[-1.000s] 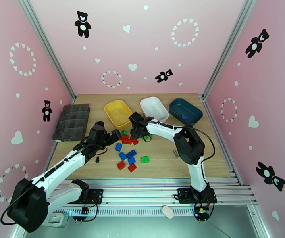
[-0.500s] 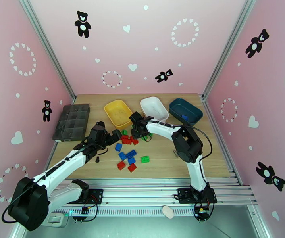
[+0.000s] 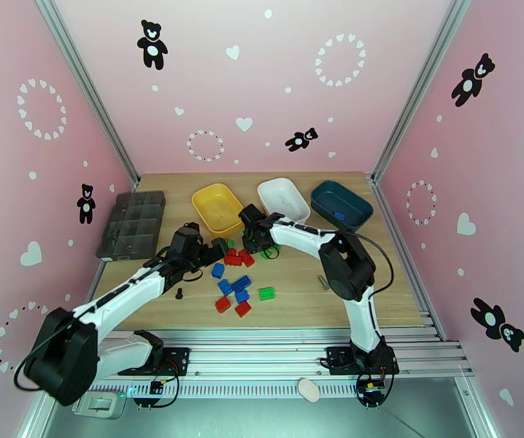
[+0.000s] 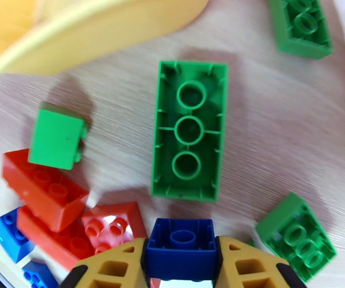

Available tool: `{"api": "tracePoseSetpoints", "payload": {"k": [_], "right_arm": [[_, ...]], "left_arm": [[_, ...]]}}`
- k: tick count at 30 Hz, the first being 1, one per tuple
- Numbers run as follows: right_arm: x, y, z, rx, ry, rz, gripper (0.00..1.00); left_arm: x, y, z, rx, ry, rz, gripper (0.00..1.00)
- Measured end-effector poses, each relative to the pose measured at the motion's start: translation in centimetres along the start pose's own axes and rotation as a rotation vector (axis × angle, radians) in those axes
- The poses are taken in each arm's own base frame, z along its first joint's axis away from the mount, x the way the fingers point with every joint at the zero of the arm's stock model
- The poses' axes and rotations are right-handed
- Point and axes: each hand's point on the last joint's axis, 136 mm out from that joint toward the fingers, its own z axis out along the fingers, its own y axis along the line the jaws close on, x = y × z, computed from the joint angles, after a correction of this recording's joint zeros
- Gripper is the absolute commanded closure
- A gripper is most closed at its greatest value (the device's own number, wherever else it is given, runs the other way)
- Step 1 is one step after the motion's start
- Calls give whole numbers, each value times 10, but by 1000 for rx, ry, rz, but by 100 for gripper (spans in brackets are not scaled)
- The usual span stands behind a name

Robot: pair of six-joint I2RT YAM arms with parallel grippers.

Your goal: Sort the legos into containers by color

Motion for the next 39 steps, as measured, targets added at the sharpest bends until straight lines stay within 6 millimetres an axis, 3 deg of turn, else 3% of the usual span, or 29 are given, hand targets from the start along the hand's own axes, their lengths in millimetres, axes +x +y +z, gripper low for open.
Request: {"api": "tracePoseSetpoints", "payload": {"k": [3,6,11,16,22,25,30,35,39], "right_arm": [[-10,-21,-31,3,-57,43,70],[-19,-57,-64,26,-124,112,70],[-22,-145,-110,107,-218,283,71],[-8,-235,-141,222,-276,469,71],[7,-314,-161,319,-324,658,71],[7,-336,-158,340,-320,709,70],[-1,-356,-140,352,-297,743,67],[-11,-371,-127,361,-283,761,49],[-14,-373,-122,354,-279,763,39]], "left_arm": [[-6,-29,9,62,10,27,2],[-12,-65,19,129,22,60,2],[-13,-139,43,260,54,129,2],[7,-198,77,356,127,188,2],[40,-247,106,427,196,250,2],[48,-260,111,451,213,263,2],[49,-261,112,453,215,269,2],[47,-253,108,427,197,293,2],[42,-238,91,391,168,305,2]]}}
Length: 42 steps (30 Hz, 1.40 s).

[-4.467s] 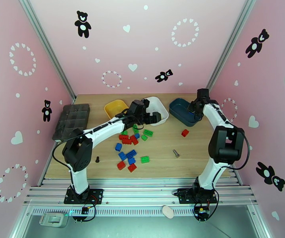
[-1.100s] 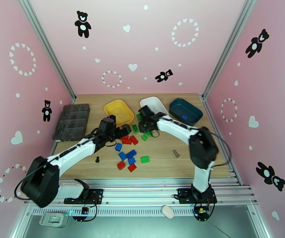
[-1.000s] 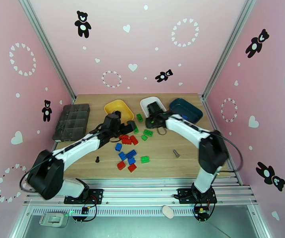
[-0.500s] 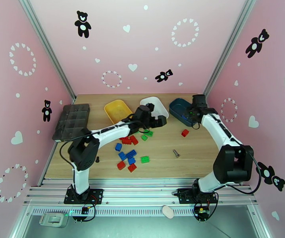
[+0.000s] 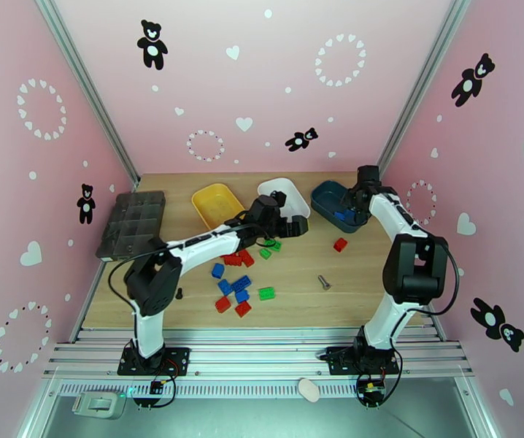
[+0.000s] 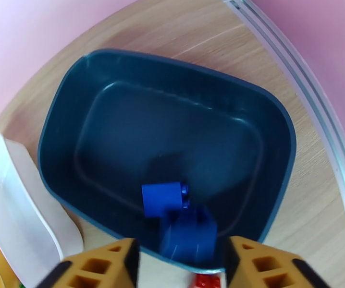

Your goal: Sort the legos into containers by color

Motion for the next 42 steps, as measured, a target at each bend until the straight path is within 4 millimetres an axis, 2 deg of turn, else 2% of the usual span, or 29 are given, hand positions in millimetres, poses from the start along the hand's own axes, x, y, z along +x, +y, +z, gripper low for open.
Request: {"api": "tracePoseSetpoints", "payload": {"k": [4,7,10,13,16,21,26,31,36,39,42], "right_arm": [[1,5,0,-16,-3,-5,39],[12,12,-4,-37,4,-30,39],[30,32,-17,-80,14,-83,39],[51,67,-34,-148,14,-169,39],[82,112,-52,-227,25,-285,41],[151,176,-77,-348,84,-475,44],[212,216,-102,-460,145,-620,43],[275,222,-111,-520,246,-722,42],[329,203,-108,-511,353,-779,42],[344,190,-108,-502,387,-780,42],[347,183,-114,-507,388,-761,43]], "left_arm": [[-9,6,-32,-40,-54,15,2],[-13,13,-57,-80,-97,27,2],[-11,28,-83,-136,-126,30,2],[-5,49,-110,-212,-150,22,3],[0,73,-140,-305,-175,10,5],[16,104,-183,-435,-208,-7,8],[45,133,-198,-528,-164,-25,14],[83,167,-198,-617,-74,-56,23],[102,187,-196,-676,-18,-65,28],[107,196,-193,-710,2,-66,30],[114,206,-187,-740,35,-66,34]]}}
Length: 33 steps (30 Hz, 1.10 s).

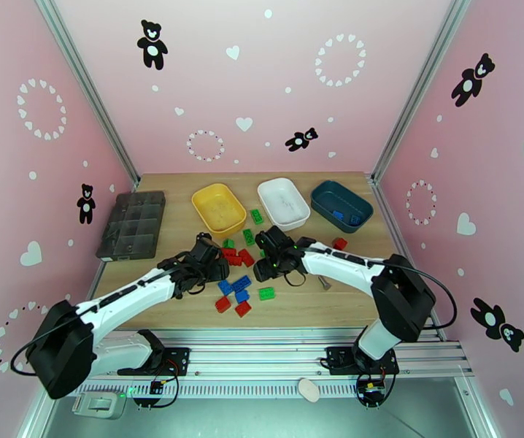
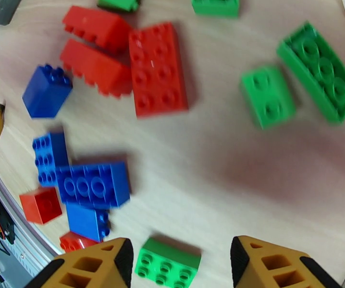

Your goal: Sort the legos into containers by color

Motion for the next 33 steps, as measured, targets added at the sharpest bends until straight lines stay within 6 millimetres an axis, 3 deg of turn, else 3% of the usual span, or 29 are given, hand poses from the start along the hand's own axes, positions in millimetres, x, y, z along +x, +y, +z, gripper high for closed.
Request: {"api": "tracePoseSetpoints", "payload": {"k": [11,24,33], "right_arm": [[-10,6,-21,-34,-81,31,45],[-12,4,-23,-24,-101,42,46],[-15,2,-27,-12,-119,42,48]], "left_arm": [[12,9,29,-78,59,43,39],[2,1,38,-84,51,74,53],[1,0,37,-82,49,85,69]]}}
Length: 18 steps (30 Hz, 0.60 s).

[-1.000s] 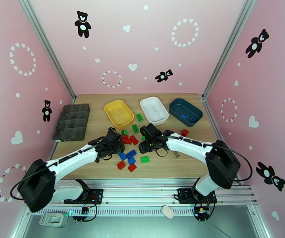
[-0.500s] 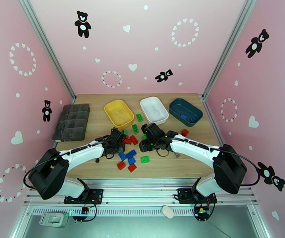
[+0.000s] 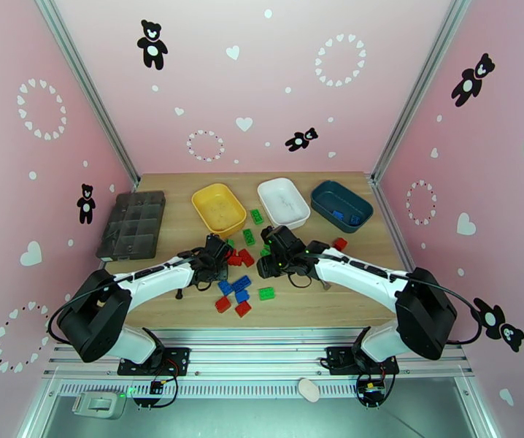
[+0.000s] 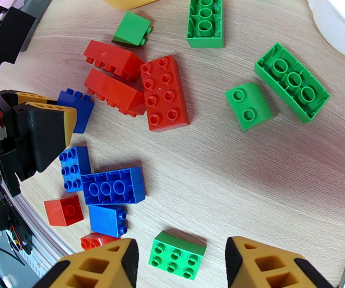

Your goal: Sort the legos into containers by color

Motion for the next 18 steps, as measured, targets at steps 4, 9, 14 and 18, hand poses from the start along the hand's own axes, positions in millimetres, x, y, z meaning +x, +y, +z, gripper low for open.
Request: {"api": "tracePoseSetpoints", "payload": {"k": [4,9,14,18], "right_arm": [[-2,-1,-2,9,-10,-1,48],[-10,-4,-12,13,-46,7,48],[-27,-26,-26,31,-104,67,48],[-44,-51,-43,56,-166,142,48]], "left_arm": [[1,-1,-2,6,3,0,72],[-6,-6,-18,55,-26,-4,72],[-21,-29,-49,197,-63,-2,70],[-43,-63,-71,343,-88,2,72]]}}
